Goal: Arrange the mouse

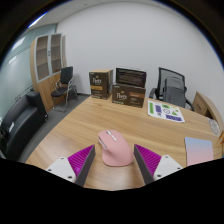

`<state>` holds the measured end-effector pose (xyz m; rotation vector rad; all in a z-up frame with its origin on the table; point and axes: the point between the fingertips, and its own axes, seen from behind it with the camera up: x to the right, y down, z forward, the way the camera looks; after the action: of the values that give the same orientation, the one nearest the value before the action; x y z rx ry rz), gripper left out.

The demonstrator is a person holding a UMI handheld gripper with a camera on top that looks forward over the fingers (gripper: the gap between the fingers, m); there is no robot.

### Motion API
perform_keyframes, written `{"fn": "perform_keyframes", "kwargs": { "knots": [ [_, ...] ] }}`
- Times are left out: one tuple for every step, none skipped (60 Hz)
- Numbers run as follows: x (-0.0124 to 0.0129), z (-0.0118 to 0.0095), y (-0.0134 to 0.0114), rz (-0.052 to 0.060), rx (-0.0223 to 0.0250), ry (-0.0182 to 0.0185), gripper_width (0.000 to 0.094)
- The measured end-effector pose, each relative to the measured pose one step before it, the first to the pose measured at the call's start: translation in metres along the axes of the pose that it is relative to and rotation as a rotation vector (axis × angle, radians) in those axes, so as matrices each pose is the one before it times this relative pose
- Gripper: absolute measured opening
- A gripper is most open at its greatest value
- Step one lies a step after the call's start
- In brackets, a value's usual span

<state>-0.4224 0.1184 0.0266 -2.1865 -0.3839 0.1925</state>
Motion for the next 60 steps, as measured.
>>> {"fn": "perform_keyframes", "kwargs": {
  "knots": [
    [0.00024, 0.00530, 0.00062, -0.0061, -0.00243, -0.00586, 0.0825],
    [0.00069, 0.00503, 0.00060, -0.0063, -0.00158, -0.00430, 0.0823],
    [0.00074, 0.00460, 0.00085, -0.0069, -0.00172, -0.00331, 0.0822],
    [0.00075, 0.00418, 0.00076, -0.0073, -0.00247, -0.00301, 0.0824],
    [0.00110, 0.00394, 0.00076, -0.0062, -0.00213, -0.00147, 0.0822],
    [0.00131, 0.00368, 0.00069, -0.0044, -0.00190, 0.00005, 0.0821],
    [0.00136, 0.00359, 0.00088, -0.0028, -0.00294, -0.00037, 0.0820],
    [0.00082, 0.00343, 0.00080, -0.0003, -0.00227, -0.00123, 0.0819],
    [0.00070, 0.00317, 0.00036, 0.0026, -0.00099, -0.00214, 0.0818],
    [0.00239, 0.00592, 0.00091, 0.0039, 0.00222, -0.00282, 0.0818],
    [0.00034, 0.00294, 0.00031, 0.0054, -0.00108, -0.00442, 0.0821],
    [0.00052, 0.00275, 0.00036, 0.0056, -0.00144, -0.00550, 0.0827],
    [0.00066, 0.00281, 0.00023, 0.0062, -0.00082, -0.00380, 0.0831],
    [0.00114, 0.00226, -0.00289, 0.0040, 0.00857, -0.00155, 0.0831],
    [0.00188, 0.00225, -0.00339, 0.0009, 0.01130, 0.00240, 0.0831],
    [0.00227, 0.00218, -0.00159, -0.0005, 0.00453, 0.00457, 0.0829],
    [0.00227, 0.00221, -0.00053, -0.0010, -0.00036, 0.00514, 0.0828],
    [0.00100, 0.00256, -0.00256, 0.0005, 0.00266, 0.00108, 0.0829],
    [0.00183, 0.00125, -0.00156, 0.0011, 0.00564, 0.00193, 0.0827],
    [0.00160, 0.00177, -0.00096, 0.0019, 0.00129, 0.00220, 0.0827],
    [0.00143, 0.00187, -0.00170, 0.0020, 0.00295, 0.00132, 0.0826],
    [0.00173, 0.00205, -0.00148, 0.0013, 0.00236, 0.00246, 0.0826],
    [0.00181, 0.00176, -0.00113, 0.0018, 0.00119, 0.00308, 0.0823],
    [0.00164, 0.00169, -0.00153, 0.0030, 0.00161, 0.00269, 0.0821],
    [0.00169, 0.00180, -0.00126, 0.0040, 0.00114, 0.00339, 0.0818],
    [0.00187, 0.00172, -0.00140, 0.0049, 0.00149, 0.00471, 0.0812],
    [0.00238, 0.00213, -0.00157, 0.0056, 0.00160, 0.00362, 0.0803],
    [0.00127, 0.00111, -0.00108, 0.0041, 0.00227, 0.00335, 0.0790],
    [0.00094, 0.00135, -0.00130, 0.0031, 0.00278, 0.00353, 0.0775],
    [0.00109, 0.00079, -0.00082, 0.0025, 0.00360, 0.00282, 0.0761],
    [0.00071, 0.00090, -0.00075, 0.0022, 0.00204, 0.00169, 0.0743],
    [0.00096, 0.00082, -0.00071, 0.0023, 0.00269, 0.00290, 0.0718],
    [0.00101, 0.00062, -0.00051, 0.0012, 0.00236, 0.00331, 0.0682],
    [0.00083, 0.00063, -0.00029, -0.0002, 0.00202, 0.00309, 0.0627],
    [0.00256, 0.00029, -0.00039, 0.0027, 0.00059, 0.00880, 0.0585],
    [0.00289, 0.00058, 0.00045, 0.0036, -0.00202, 0.01032, 0.0585],
    [0.00116, 0.00019, 0.00078, 0.0064, -0.00225, 0.00477, 0.0570],
    [0.00032, -0.00026, 0.00055, 0.0043, -0.00244, 0.00112, 0.0555],
    [0.00026, -0.00069, 0.00015, 0.0026, -0.00051, -0.00064, 0.0545],
    [0.00017, -0.00037, -0.00004, 0.0011, 0.00046, -0.00030, 0.0533],
    [0.00048, 0.00015, 0.00015, 0.0007, -0.00052, 0.00117, 0.0521],
    [0.00042, -0.00001, 0.00034, 0.0007, -0.00185, 0.00236, 0.0512],
    [0.00011, -0.00010, 0.00004, 0.0009, -0.00073, 0.00238, 0.0494],
    [0.00008, -0.00024, -0.00004, 0.0010, -0.00085, 0.00242, 0.0479],
    [-0.00003, -0.00019, 0.00029, 0.0025, -0.00242, 0.00143, 0.0467],
    [-0.00012, -0.00020, -0.00009, 0.0017, -0.00195, 0.00051, 0.0444],
    [0.00041, 0.00067, 0.00021, 0.0007, -0.00273, -0.00095, 0.0443],
    [-0.00050, -0.00048, 0.00024, 0.0011, -0.00546, -0.00158, 0.0442],
    [-0.00094, -0.00078, -0.00020, 0.0037, -0.00578, -0.00483, 0.0439],
    [-0.00069, -0.00090, -0.00060, 0.0077, -0.00946, -0.00927, 0.0439],
    [-0.00199, -0.00180, 0.00010, 0.0121, -0.01124, -0.01375, 0.0439],
    [-0.00306, -0.00293, -0.00183, 0.0156, -0.00625, -0.01792, 0.0440],
    [-0.00366, -0.00374, -0.00405, 0.0135, 0.00125, -0.02170, 0.0440],
    [-0.00352, -0.00454, -0.00642, 0.0076, 0.00841, -0.02201, 0.0440],
    [-0.00200, -0.00560, -0.00840, 0.0032, 0.01426, -0.01603, 0.0442],
    [-0.00106, -0.00673, -0.00950, -0.0008, 0.01828, -0.00341, 0.0442],
    [0.00141, -0.00710, -0.01100, -0.0051, 0.01936, -0.00150, 0.0443],
    [0.00217, -0.00741, -0.01154, -0.0090, 0.02052, 0.00001, 0.0442],
    [0.00322, -0.00714, -0.01228, -0.0096, 0.02165, 0.00194, 0.0442],
    [0.00402, -0.00698, -0.01240, -0.0082, 0.02169, 0.00349, 0.0441]
  ]
}}
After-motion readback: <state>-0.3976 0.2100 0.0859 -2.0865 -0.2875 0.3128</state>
